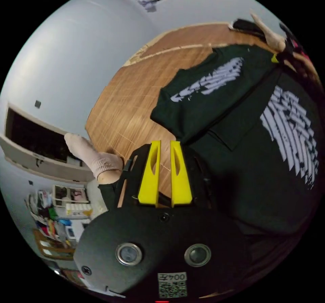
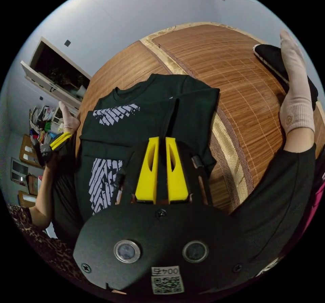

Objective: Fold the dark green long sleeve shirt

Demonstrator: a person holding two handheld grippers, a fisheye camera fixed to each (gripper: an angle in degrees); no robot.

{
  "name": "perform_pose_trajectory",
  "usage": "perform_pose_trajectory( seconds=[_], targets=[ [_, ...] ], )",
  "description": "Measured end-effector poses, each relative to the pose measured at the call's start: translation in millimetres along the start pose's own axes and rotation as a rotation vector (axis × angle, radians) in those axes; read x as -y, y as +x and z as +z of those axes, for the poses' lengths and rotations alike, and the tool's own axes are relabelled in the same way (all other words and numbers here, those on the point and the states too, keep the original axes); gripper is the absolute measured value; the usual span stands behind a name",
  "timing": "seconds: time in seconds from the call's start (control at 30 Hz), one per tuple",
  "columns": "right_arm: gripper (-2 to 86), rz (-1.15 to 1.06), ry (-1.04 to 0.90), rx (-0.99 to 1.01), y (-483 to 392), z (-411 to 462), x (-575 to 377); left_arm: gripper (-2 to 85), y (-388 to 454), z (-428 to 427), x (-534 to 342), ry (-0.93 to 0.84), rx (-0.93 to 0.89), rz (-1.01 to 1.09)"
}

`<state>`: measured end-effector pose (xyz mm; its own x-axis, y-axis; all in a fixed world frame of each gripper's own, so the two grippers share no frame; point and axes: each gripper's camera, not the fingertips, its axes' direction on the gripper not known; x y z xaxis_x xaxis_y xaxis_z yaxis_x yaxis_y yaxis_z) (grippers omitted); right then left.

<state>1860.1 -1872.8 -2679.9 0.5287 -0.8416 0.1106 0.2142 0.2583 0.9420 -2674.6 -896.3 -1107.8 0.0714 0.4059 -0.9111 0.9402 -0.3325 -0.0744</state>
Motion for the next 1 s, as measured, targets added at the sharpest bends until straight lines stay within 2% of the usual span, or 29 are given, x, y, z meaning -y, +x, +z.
perform_pose_trajectory(
  seconds=[0.1,0.2,0.3,0.33,0.47,0.6,0.77,1.0],
  targets=[
    [5.1,-0.019,0.054,-0.019,-9.4,-3.9,-4.4,0.9,-36.3,2.7,7.9,-0.009,-0.093,-0.119],
    [5.2,-0.055,0.08,0.015,-19.5,-1.3,-8.5,1.0,-46.3,14.0,23.6,-0.028,-0.244,-0.113],
    [5.5,-0.095,0.085,0.015,-30.6,5.6,-12.0,0.9,-39.9,31.7,38.8,-0.2,-0.072,-0.055],
    [5.8,-0.107,0.075,0.004,-34.5,9.6,-12.8,0.9,-40.1,37.5,42.4,-0.245,-0.071,-0.026],
    [7.1,-0.127,-0.002,-0.03,-42.9,29.2,-14.6,1.1,-55.7,25.3,50.0,-0.232,-0.033,-0.01],
    [8.4,-0.155,0.017,-0.048,-54.2,34.9,-20.7,2.3,-119.5,-6.4,49.5,-0.131,-0.08,-0.193],
    [8.4,-0.184,0.093,-0.071,-62.3,38.9,-27.9,5.3,-196.9,-21.3,47.5,-0.055,-0.285,-0.406],
    [8.9,-0.199,0.1,-0.104,-72.9,63.0,-34.8,9.0,-299.2,38.0,62.0,-0.102,-0.708,-0.791]
  ],
)
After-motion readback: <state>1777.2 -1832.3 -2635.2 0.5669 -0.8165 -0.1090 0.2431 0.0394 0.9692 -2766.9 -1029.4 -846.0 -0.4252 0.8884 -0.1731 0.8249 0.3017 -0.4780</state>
